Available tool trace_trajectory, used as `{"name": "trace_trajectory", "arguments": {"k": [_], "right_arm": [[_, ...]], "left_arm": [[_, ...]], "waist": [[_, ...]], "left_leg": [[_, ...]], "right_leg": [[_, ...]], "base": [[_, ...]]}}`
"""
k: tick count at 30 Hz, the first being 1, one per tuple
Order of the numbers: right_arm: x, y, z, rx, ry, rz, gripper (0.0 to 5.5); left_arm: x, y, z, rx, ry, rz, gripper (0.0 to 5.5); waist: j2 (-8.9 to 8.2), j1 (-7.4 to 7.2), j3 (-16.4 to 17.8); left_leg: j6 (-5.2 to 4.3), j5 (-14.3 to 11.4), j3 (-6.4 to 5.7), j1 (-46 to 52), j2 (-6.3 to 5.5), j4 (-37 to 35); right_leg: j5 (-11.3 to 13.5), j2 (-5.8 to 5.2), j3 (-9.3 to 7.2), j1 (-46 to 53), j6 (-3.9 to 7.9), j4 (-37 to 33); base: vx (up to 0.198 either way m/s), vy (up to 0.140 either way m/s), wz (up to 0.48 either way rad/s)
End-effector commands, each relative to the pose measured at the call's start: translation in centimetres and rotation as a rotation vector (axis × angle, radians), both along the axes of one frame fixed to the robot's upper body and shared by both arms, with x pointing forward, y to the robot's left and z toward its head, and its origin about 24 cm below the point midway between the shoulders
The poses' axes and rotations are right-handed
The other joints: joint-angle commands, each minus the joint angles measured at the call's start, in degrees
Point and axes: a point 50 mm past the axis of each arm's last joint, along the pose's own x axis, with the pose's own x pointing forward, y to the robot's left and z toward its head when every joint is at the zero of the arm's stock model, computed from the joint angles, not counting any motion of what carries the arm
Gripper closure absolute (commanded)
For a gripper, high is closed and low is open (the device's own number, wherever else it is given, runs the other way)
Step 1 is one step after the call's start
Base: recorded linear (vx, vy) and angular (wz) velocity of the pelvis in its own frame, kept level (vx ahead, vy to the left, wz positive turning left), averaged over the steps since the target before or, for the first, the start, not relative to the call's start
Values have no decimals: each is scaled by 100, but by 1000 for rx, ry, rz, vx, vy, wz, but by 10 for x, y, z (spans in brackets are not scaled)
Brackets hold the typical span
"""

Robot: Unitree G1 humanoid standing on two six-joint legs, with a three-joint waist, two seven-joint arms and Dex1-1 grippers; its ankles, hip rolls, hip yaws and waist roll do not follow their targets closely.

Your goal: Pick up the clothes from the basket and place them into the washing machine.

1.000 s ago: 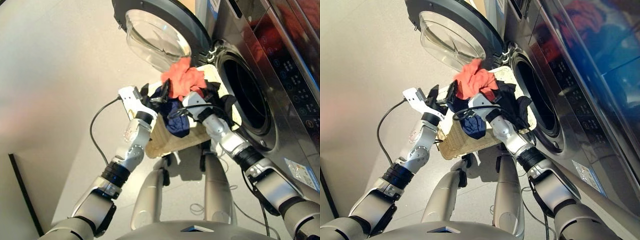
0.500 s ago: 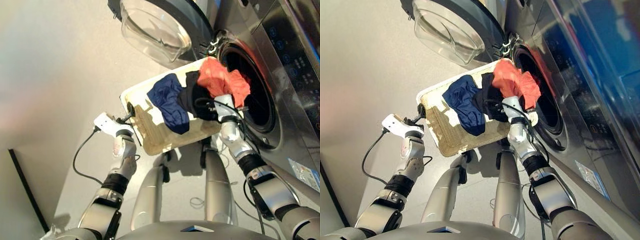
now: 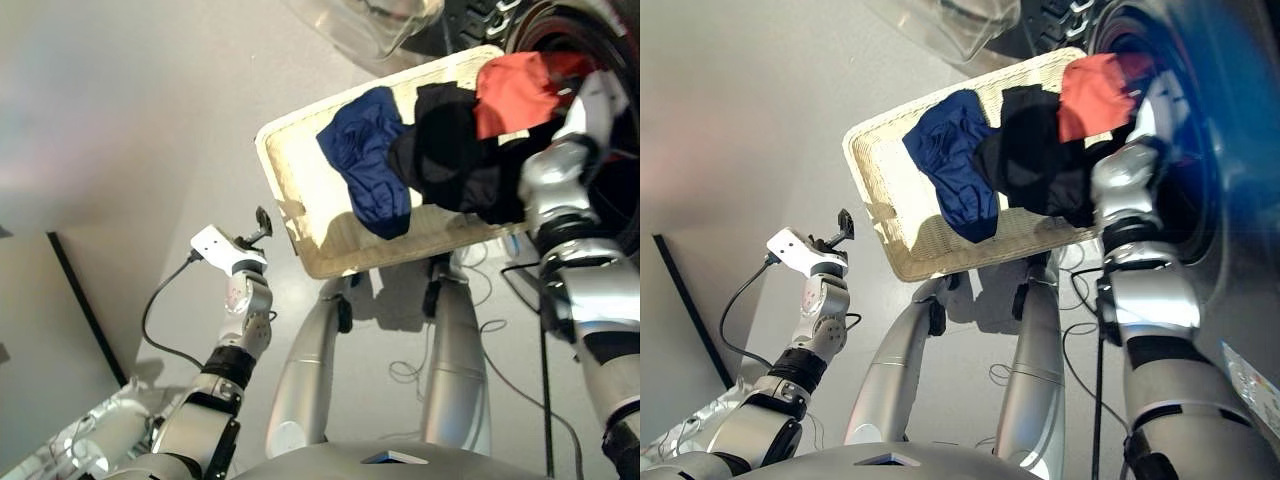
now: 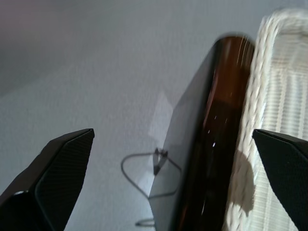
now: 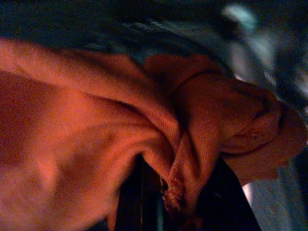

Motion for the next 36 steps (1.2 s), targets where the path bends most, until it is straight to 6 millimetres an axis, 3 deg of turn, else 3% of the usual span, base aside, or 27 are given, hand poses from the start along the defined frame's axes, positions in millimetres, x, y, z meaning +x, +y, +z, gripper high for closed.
{"name": "trace_trajectory", "arguments": {"k": [1, 4, 5, 6, 10, 11, 12, 14, 17, 20, 21, 28, 36], "right_arm": [[-30, -30, 56, 20, -300, -138, 550], [-44, -42, 70, 26, -380, -195, 550], [-44, -42, 72, 2, -373, -190, 550], [-45, -43, 71, -19, -354, -189, 550], [-37, -37, 58, 19, -364, -135, 550], [-31, -31, 55, 22, -362, -82, 153], [-22, -22, 48, 15, -348, 35, 0], [-8, 6, 27, -2, -392, 280, 0], [8, 33, -14, 31, -316, 499, 0], [17, 62, -35, -33, -211, 658, 0], [20, 74, -35, -147, -119, 714, 0], [22, 142, -60, -460, 90, 1040, 0], [5, 207, -90, -629, 182, 1346, 0]], "left_arm": [[-8, 24, -2, 25, 4, 54, 0], [-8, 23, -2, 26, 5, 44, 0], [-8, 22, -2, 28, 3, 40, 0], [-8, 22, -1, 35, 1, 35, 0], [-4, 17, 3, 51, -16, 14, 0], [-2, 17, 5, 53, -25, 14, 0], [0, 18, 7, 60, -37, 15, 0], [5, 16, 15, 70, -70, 3, 0], [13, 17, 23, 100, -87, -13, 0], [19, 16, 28, 152, -99, -36, 0], [22, 16, 32, 190, -112, -51, 0], [44, -14, 52, 320, -157, -202, 0], [65, -41, 63, 345, -124, -264, 0]], "waist": [[116, -202, -82], [89, -238, -104], [91, -214, -145], [62, -260, -106], [36, -297, -115], [21, -302, -118], [-3, -325, -114], [-59, -414, -53], [-120, -502, 13], [-177, -551, 28], [-206, -573, 27], [-359, -677, -8], [-516, -867, -8]], "left_leg": [[68, -619, -469, -76, 141, 784], [63, -626, -482, -122, 131, 803], [36, -738, -520, -51, 147, 781], [57, -604, -470, -123, 128, 789], [46, -610, -460, -71, 117, 779], [45, -604, -456, -47, 118, 762], [38, -598, -447, -22, 124, 746], [26, -580, -420, 100, 168, 651], [-9, -553, -410, 304, 201, 437], [-29, -503, -397, 531, 223, 183], [-42, -461, -404, 604, 228, 73], [-68, -340, -395, 942, 255, -296], [-68, -303, -315, 1087, 275, -535]], "right_leg": [[580, -29, 242, -186, 543, -191], [594, -37, 249, -231, 552, -177], [466, -10, 270, -196, 607, -126], [626, -49, 248, -222, 555, -215], [666, -46, 252, -113, 556, -288], [682, -39, 251, -79, 555, -318], [706, -37, 249, -33, 552, -372], [759, -40, 232, 123, 552, -522], [795, -36, 190, 368, 550, -774], [851, -26, 167, 563, 551, -1009], [871, -17, 162, 625, 547, -1098], [957, -12, 157, 901, 582, -1397], [1061, 78, 250, 903, 591, -1609]], "base": [[-51, 28, 16], [62, 2, 14], [0, 0, 0], [0, 0, 0], [-18, 2, -2], [0, 0, 0], [0, 0, 0], [0, 0, 0], [0, 0, 0], [0, 0, 0], [0, 0, 0], [0, 0, 0], [0, 0, 0]]}}
